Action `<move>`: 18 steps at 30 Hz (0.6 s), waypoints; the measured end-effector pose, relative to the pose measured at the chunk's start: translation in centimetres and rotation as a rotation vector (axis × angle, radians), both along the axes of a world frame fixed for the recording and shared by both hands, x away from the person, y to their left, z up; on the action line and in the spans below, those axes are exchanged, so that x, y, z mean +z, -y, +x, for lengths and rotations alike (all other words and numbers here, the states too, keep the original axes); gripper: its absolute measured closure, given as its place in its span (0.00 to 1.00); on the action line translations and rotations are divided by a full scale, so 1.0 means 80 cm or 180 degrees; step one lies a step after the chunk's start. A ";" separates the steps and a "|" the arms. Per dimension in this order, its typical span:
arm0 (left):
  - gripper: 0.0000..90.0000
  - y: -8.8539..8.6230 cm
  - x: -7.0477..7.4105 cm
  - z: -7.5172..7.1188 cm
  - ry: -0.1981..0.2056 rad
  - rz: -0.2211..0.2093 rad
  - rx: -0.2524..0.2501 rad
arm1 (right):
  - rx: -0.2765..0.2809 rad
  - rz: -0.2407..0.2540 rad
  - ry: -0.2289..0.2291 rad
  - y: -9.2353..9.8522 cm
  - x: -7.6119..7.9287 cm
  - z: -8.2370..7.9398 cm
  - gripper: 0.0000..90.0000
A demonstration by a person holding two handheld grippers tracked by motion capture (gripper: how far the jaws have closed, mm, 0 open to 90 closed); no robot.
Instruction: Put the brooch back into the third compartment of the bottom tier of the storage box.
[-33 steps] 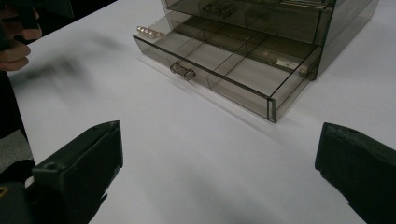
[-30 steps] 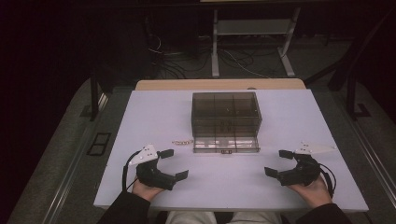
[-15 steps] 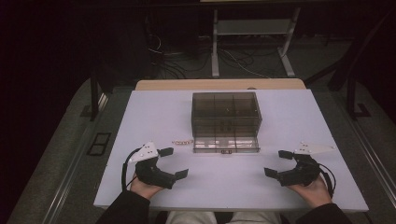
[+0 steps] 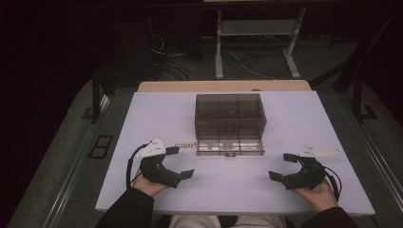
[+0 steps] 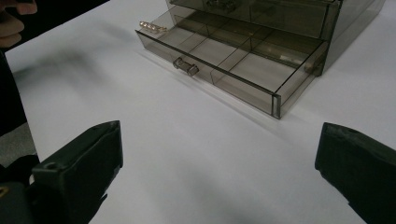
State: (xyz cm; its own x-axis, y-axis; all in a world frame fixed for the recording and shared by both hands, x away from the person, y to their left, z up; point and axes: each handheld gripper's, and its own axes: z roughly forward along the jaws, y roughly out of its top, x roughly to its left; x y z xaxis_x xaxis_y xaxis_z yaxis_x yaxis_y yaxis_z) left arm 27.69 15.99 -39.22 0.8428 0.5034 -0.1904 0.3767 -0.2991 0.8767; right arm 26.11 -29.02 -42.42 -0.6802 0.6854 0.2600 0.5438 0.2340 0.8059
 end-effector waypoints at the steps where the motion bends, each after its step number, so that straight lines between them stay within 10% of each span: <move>1: 0.00 0.000 0.001 0.001 0.0001 0.0020 -0.0015 | -0.0001 0.0003 -0.0003 0.000 0.000 0.000 0.00; 18: 0.00 -0.006 0.008 0.024 -0.0132 0.0147 -0.0022 | 0.0012 -0.0030 -0.0033 -0.001 0.000 0.000 0.00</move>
